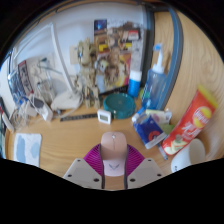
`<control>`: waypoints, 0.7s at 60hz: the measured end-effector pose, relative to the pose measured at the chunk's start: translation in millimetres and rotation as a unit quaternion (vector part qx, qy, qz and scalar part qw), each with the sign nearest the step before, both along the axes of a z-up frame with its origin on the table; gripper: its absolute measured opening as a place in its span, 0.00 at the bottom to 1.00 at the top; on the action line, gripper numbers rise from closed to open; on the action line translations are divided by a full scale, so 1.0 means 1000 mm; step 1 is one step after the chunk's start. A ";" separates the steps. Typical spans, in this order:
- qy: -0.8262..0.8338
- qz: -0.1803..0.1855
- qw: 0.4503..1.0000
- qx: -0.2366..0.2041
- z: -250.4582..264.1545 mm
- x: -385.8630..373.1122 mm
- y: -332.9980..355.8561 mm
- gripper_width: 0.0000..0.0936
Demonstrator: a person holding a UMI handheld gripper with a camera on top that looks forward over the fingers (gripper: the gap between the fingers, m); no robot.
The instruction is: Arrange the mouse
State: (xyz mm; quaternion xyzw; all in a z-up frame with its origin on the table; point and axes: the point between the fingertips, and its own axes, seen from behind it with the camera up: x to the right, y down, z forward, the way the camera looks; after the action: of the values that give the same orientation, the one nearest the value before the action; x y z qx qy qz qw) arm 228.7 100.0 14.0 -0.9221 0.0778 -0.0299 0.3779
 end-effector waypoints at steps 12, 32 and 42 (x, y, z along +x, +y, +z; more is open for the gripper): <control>0.000 0.001 0.992 0.122 0.161 -0.077 0.021 0.27; 0.035 0.084 0.980 0.176 0.220 -0.305 0.037 0.27; 0.043 0.101 0.991 0.081 0.101 -0.365 0.030 0.28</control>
State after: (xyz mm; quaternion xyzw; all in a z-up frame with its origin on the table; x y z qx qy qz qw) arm -136.5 129.9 115.1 -0.8922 0.0028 0.0543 0.4483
